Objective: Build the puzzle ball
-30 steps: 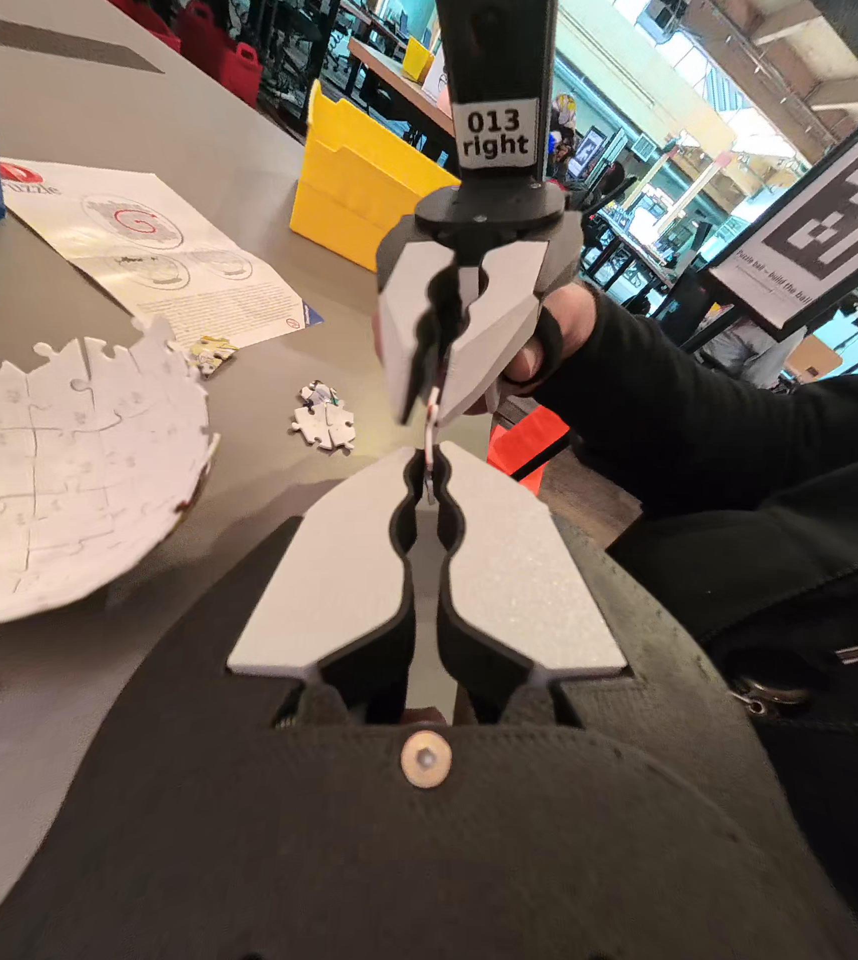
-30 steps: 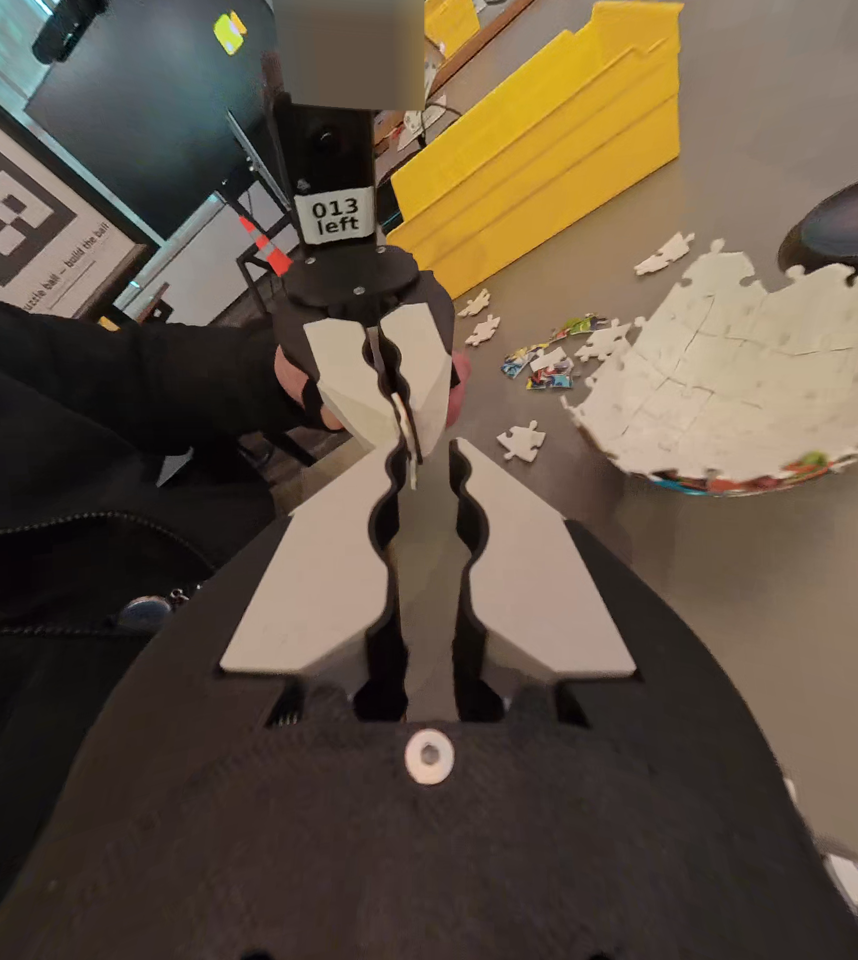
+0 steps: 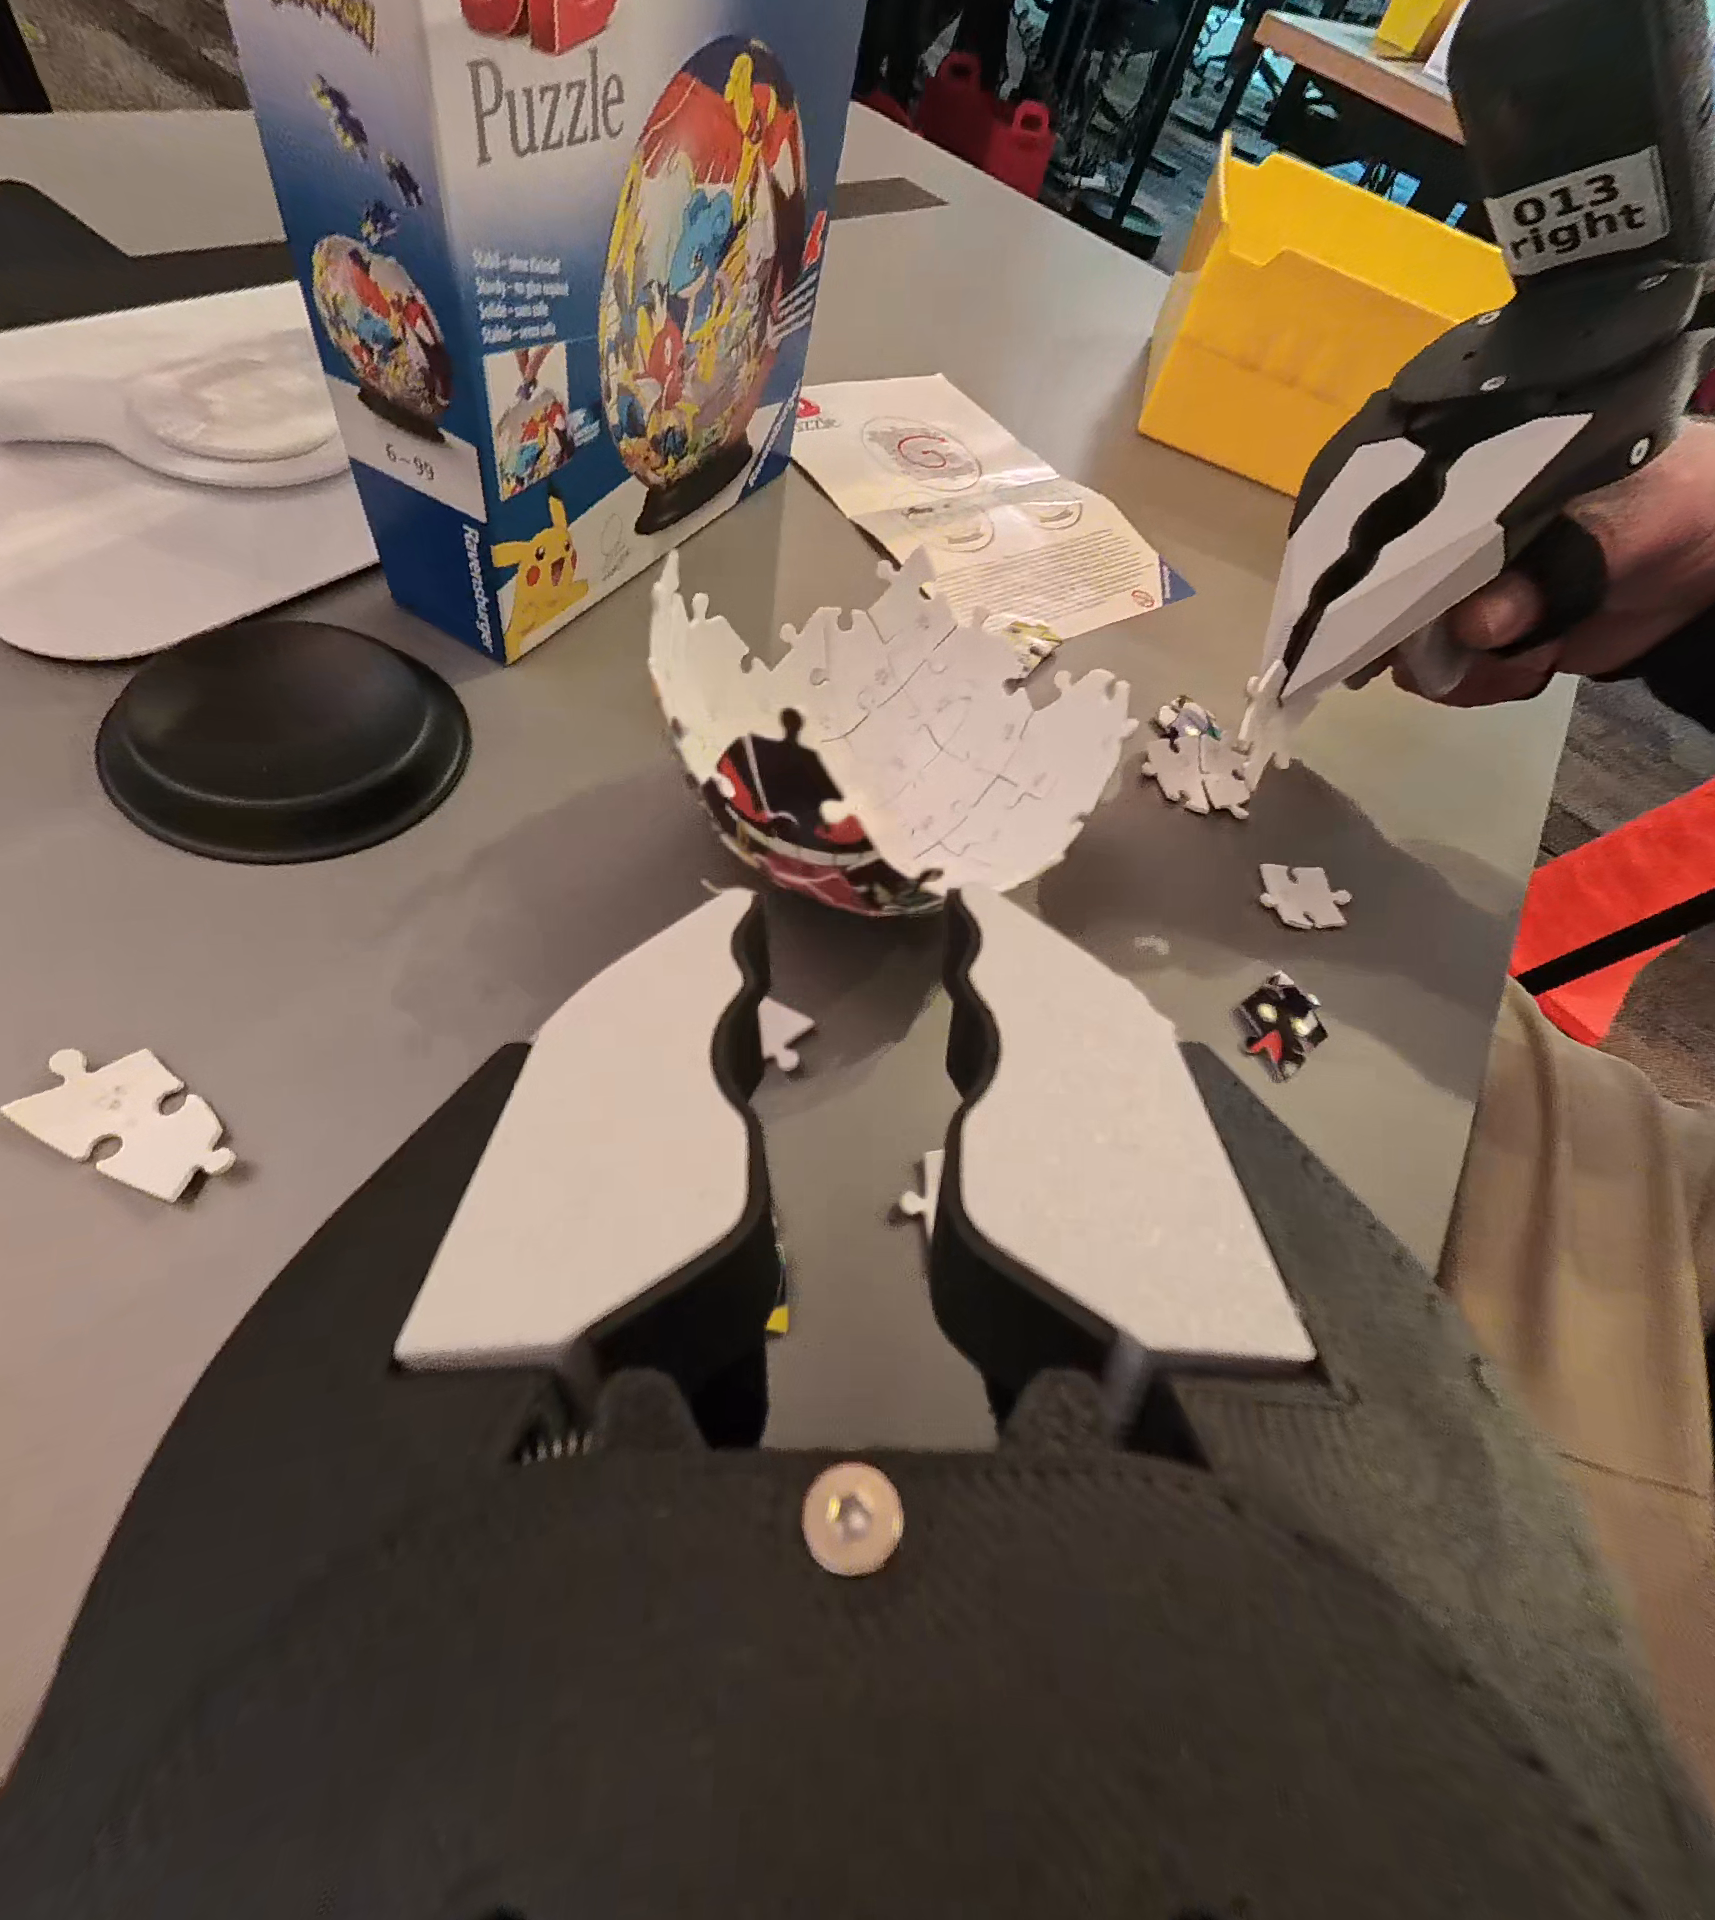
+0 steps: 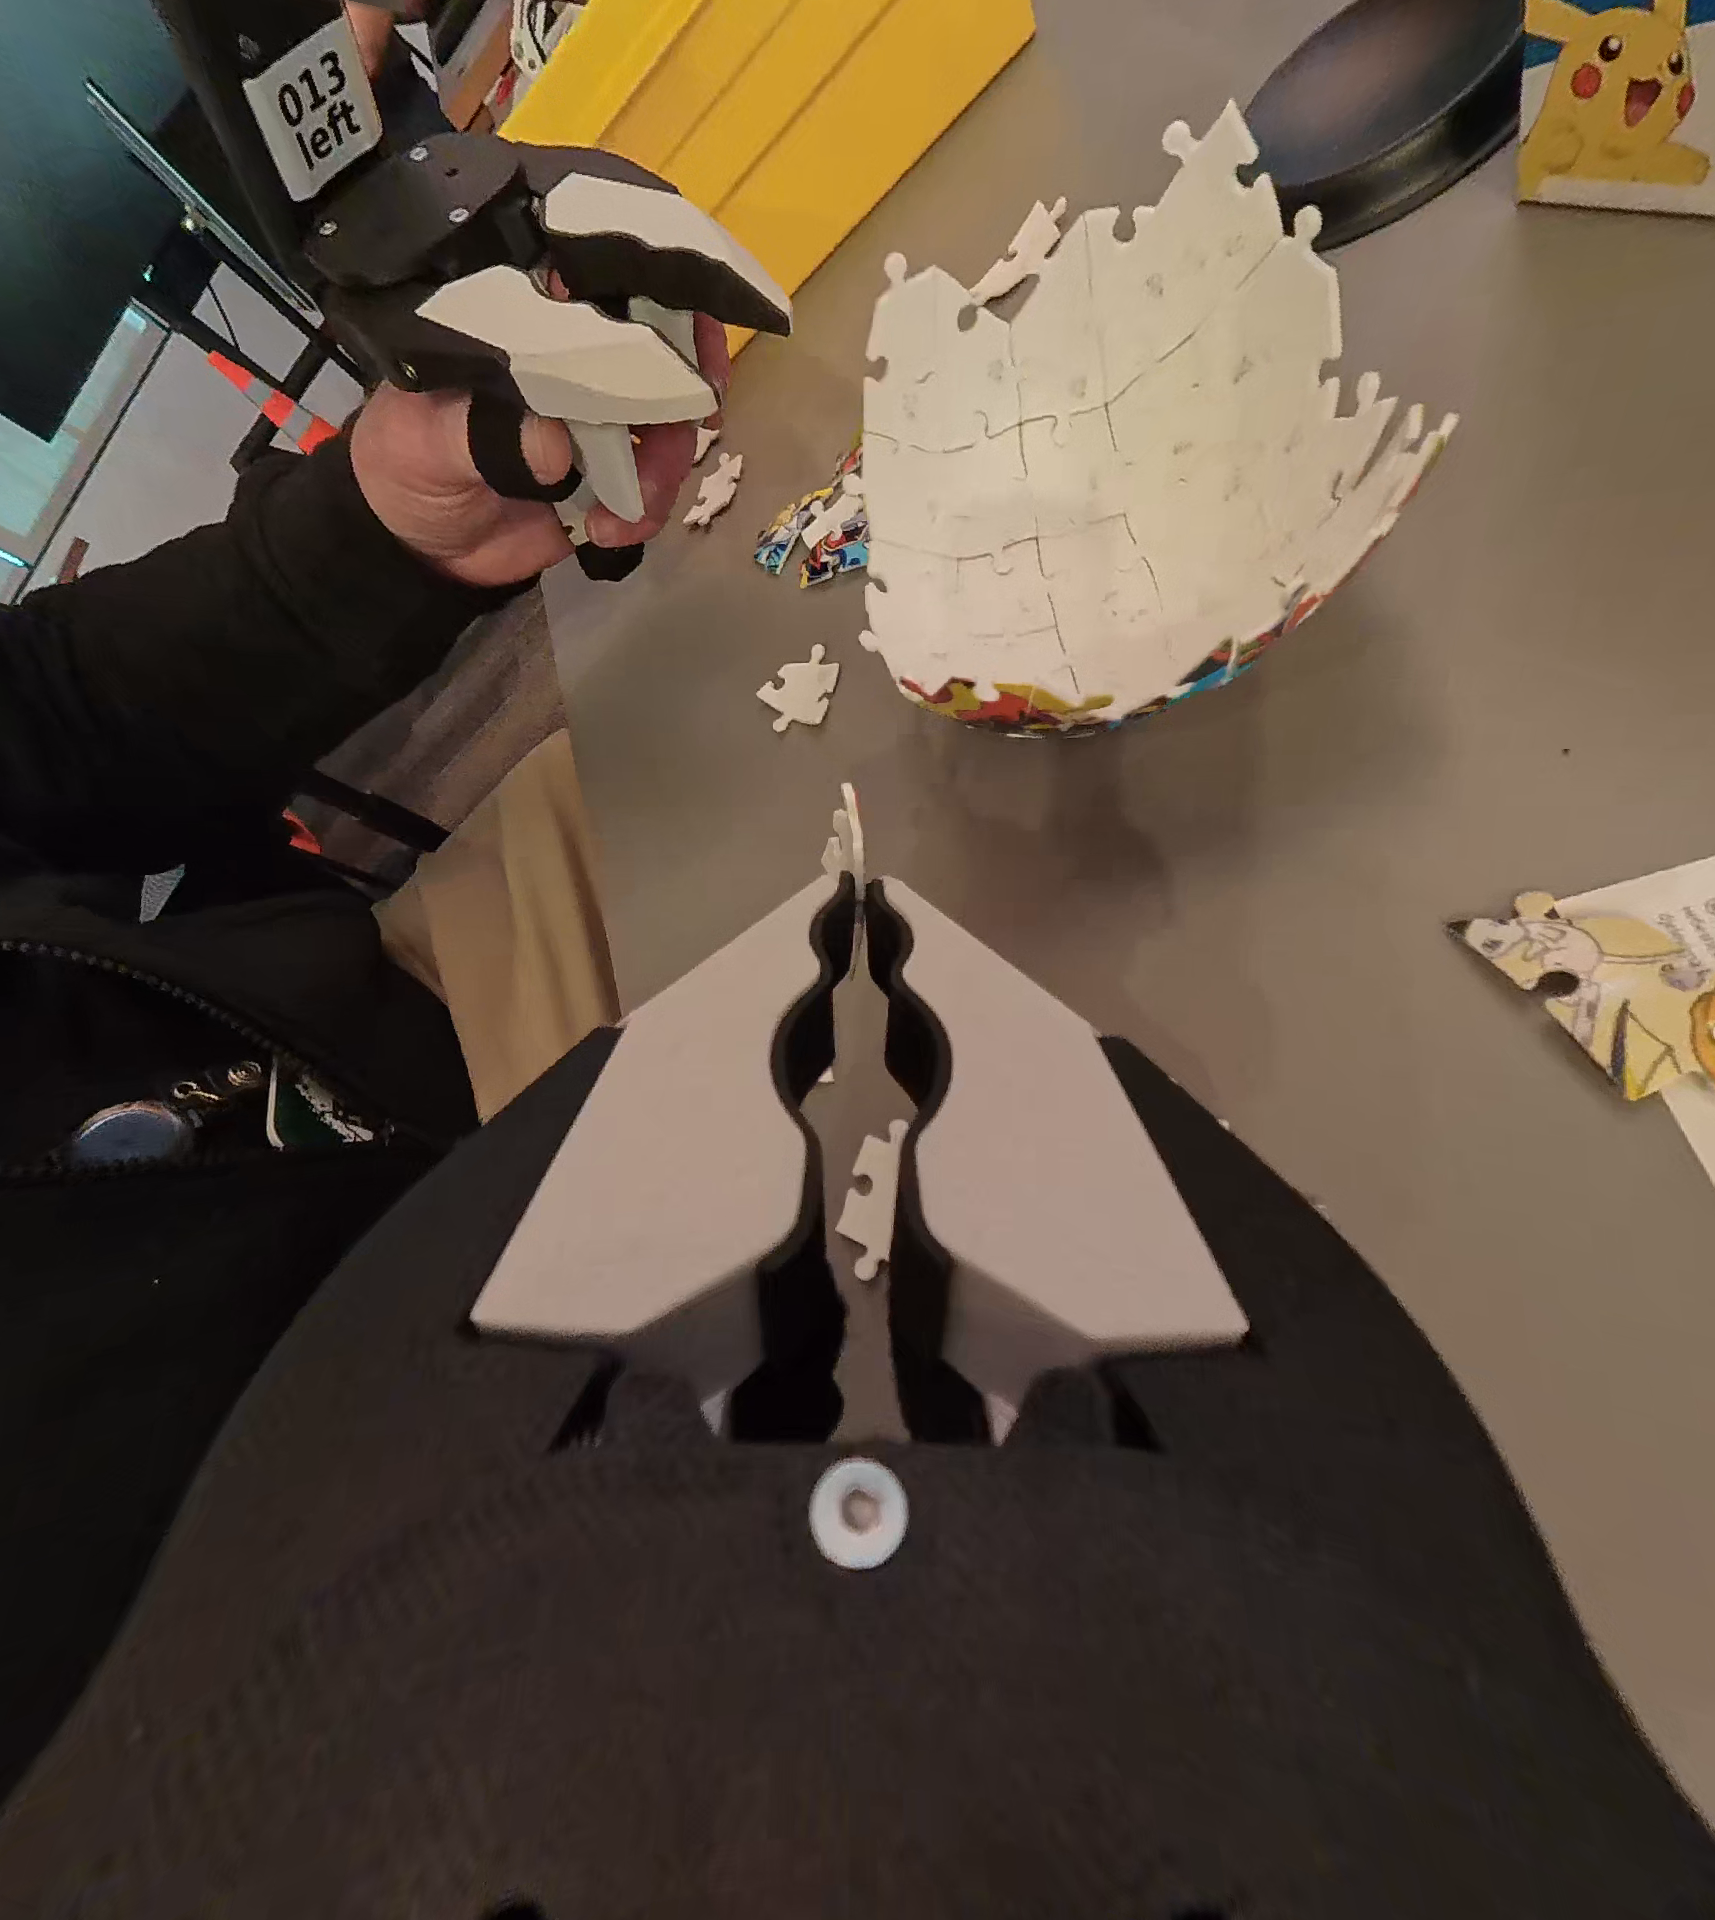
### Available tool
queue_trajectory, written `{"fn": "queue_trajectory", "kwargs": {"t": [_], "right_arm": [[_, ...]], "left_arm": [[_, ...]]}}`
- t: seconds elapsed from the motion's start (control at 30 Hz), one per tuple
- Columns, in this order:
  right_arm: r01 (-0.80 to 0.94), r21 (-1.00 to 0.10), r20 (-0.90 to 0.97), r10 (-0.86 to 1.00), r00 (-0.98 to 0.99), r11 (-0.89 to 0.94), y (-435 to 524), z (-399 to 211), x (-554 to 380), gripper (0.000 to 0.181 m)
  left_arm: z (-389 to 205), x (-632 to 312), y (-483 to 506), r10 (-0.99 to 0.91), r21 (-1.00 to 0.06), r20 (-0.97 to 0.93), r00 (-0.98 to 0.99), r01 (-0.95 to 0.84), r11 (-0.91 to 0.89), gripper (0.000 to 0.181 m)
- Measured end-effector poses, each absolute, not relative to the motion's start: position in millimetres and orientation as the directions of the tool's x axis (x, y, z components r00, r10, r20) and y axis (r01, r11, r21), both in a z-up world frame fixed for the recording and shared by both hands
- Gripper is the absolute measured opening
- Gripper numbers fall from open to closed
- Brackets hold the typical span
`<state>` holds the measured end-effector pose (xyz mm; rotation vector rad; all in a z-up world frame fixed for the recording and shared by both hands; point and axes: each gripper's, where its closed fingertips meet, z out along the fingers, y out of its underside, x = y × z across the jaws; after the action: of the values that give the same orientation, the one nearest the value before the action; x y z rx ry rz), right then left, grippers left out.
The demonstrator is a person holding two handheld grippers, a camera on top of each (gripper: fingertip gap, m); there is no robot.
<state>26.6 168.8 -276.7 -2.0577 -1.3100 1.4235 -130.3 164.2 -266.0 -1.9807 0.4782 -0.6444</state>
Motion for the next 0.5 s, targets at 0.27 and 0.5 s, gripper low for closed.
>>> {"fn": "queue_trajectory", "kwargs": {"t": [0.27,0.5], "right_arm": [[0.521,-0.666,-0.58,0.81,0.09,-0.534,170,-286,27,0.0],[0.524,-0.663,-0.582,0.809,0.088,-0.534,170,-288,28,0.0]], "left_arm": [[-280,-126,169,-0.577,-0.87,0.252,0.777,-0.08,-0.487,0.031],[-281,-128,172,-0.569,-0.872,0.265,0.778,-0.059,-0.486,0.031]]}}
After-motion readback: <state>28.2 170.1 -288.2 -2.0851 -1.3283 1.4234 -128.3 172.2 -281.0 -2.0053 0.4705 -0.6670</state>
